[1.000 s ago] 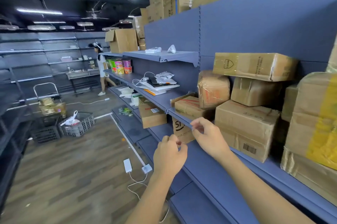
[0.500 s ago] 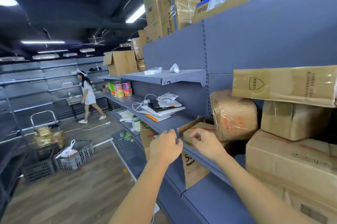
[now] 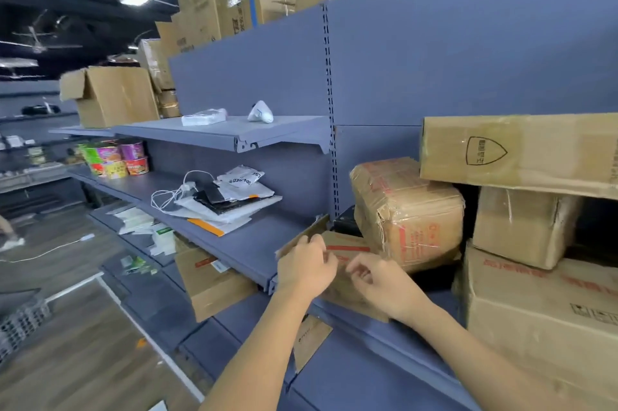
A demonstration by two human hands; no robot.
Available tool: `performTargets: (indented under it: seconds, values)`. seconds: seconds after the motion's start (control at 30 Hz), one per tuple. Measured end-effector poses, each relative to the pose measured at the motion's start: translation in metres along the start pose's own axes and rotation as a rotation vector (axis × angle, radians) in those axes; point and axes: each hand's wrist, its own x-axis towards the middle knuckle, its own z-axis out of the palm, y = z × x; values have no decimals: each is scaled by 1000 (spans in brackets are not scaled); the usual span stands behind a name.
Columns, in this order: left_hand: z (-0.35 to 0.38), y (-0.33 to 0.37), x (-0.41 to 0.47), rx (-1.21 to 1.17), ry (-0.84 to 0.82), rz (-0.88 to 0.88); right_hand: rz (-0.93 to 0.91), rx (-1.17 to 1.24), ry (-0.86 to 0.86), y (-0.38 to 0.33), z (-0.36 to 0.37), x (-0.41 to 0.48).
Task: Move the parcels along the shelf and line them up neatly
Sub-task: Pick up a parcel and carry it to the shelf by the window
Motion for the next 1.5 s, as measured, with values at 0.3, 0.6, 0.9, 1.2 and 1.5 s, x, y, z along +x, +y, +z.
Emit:
performTargets:
  seconds: [0.3,0.6,0.9,1.2,1.5]
  values:
    - [-8,-90,64,-80,-148,145,120,-118,-44,-12,43,37]
    - [35,-77,74,-77,-311,549,212,-195,237,-9,51,22]
    - [57,-40,82,-296,-408,539,323,-202,433,-11,18,-18]
    - [80,-51,75,37,-466,644,389,-179,655,2,10,-13]
    - [89,-52,75,239,-316,767,463,-140,749,21,11,24]
